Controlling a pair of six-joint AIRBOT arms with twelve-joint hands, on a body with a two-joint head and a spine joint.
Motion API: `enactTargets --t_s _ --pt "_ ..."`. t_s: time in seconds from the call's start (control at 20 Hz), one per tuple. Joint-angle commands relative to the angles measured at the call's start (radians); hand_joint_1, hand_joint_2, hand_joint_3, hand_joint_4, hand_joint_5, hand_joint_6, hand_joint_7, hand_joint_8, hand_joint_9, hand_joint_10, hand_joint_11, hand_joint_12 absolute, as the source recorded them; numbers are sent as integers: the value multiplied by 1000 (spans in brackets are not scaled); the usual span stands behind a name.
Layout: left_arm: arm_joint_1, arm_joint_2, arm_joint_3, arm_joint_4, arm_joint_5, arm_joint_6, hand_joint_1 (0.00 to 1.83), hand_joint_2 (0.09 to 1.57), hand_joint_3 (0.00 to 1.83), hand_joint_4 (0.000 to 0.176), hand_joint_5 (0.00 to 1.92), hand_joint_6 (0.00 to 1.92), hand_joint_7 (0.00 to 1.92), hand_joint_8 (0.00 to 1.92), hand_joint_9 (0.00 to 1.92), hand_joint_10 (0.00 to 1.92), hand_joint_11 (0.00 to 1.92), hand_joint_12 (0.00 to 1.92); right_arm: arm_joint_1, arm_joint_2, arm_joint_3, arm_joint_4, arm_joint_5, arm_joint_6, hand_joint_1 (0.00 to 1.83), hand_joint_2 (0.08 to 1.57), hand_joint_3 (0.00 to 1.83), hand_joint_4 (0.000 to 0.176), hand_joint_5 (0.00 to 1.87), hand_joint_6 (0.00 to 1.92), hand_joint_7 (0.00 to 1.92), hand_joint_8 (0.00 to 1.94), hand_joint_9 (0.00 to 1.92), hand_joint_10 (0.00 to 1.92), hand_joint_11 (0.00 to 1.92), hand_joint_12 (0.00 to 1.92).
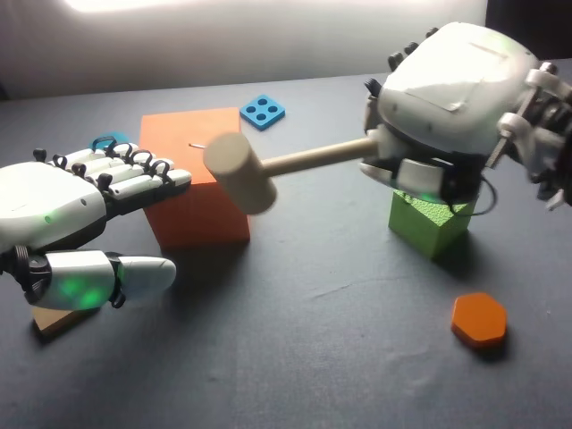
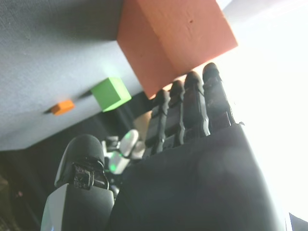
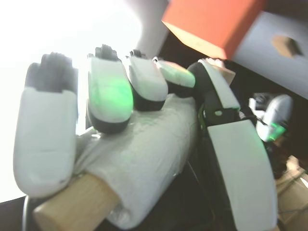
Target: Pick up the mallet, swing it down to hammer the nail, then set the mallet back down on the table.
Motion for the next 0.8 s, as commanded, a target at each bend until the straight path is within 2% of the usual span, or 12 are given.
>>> enactTargets --t_s 0.0,0.15,0.25,0.35,0.5,0.65,0.75 --pt "-7 -2 5 -14 -84 -5 0 1305 1 0 73 0 98 1 68 1 2 0 1 10 0 -45 57 7 648 1564 0 0 1365 1921 1630 1941 1727 1921 1868 1921" --pt "-17 -2 6 -14 -86 -6 0 1301 0 0 69 0 94 0 65 0 0 0 -8 -2 17 -92 1 14 643 1568 2 0 1340 1921 1608 1941 1705 1921 1858 1921" --pt "-33 -1 6 -13 -86 -6 0 1302 0 0 88 7 113 8 86 8 14 6 -13 -31 42 -217 -3 105 657 1562 0 0 1324 1921 1598 1941 1699 1921 1855 1921" --pt "-48 0 9 1 -85 -16 0 1302 0 0 91 8 112 6 79 5 13 6 -14 -61 66 -275 -9 134 658 1563 0 0 1322 1921 1596 1941 1698 1921 1854 1921" --pt "-88 1 18 62 -69 -57 0 1309 3 0 83 2 102 1 63 1 0 0 -18 -120 117 -351 -46 172 555 1571 32 0 1316 1921 1600 1941 1694 1921 1844 1921" --pt "-118 7 21 99 -67 -75 0 1308 2 0 102 9 112 5 77 7 11 5 -27 -169 158 -365 -62 178 496 1571 28 0 1298 1921 1566 1941 1666 1921 1825 1921" --pt "-139 21 16 138 -62 -97 0 1308 1 0 84 6 97 2 65 1 0 0 -32 -207 187 -365 -70 202 434 1568 11 0 1247 1921 1461 1941 1571 1921 1742 1921"
